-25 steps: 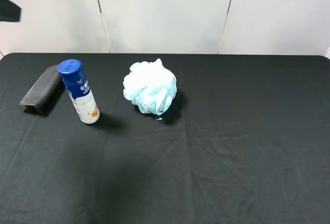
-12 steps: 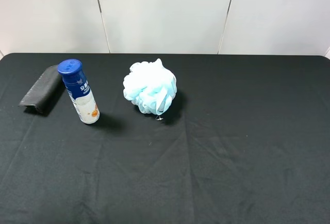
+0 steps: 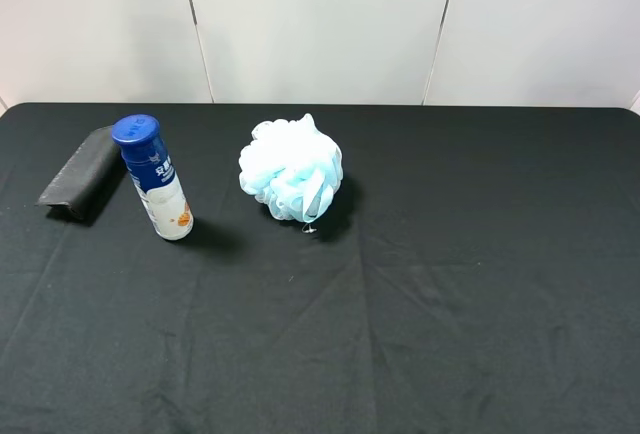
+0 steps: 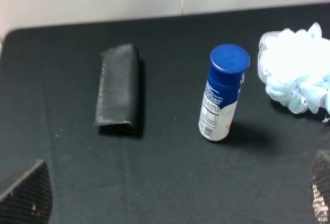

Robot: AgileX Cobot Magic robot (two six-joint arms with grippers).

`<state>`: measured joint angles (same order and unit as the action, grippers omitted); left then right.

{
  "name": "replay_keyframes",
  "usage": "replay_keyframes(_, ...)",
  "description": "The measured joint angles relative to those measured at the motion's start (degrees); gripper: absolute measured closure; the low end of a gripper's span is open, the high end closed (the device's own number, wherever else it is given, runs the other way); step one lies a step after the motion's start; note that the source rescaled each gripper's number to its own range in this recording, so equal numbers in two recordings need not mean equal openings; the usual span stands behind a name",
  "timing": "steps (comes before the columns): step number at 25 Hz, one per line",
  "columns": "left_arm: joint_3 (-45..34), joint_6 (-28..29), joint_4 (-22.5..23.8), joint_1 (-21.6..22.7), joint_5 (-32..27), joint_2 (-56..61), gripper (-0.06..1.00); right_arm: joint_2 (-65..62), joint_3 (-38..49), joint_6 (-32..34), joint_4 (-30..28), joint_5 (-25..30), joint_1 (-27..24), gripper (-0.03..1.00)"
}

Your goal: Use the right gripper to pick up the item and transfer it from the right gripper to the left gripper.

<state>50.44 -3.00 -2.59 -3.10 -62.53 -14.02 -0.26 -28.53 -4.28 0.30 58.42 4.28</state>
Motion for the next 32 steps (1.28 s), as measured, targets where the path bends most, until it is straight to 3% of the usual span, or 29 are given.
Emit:
replay_keyframes(6,-0.33,0.57,2.59,0.00,-3.79,7.62,-0.05,0.00,0.00,0.00,0.00,0.00,0.00,-0.03)
replay_keyframes(9,-3.76,4.81,5.43,0.00,-4.18,11.90,-0.05,0.00,0.00,0.00,0.00,0.00,0.00,-0.03)
replay_keyframes(13,-8.45,6.26,6.87,0.00,-4.18,14.38,-0.05,0.00,0.00,0.00,0.00,0.00,0.00,-0.03)
replay_keyframes(24,-19.25,5.49,7.34,0.00,-2.23,14.38,-0.05,0.00,0.00,0.00,0.24,-0.11,0.00,-0.03)
replay_keyframes(32,-22.02,2.49,2.59,0.00,1.56,14.38,-0.02,0.00,0.00,0.00,0.29,-0.11,0.00,-0.03)
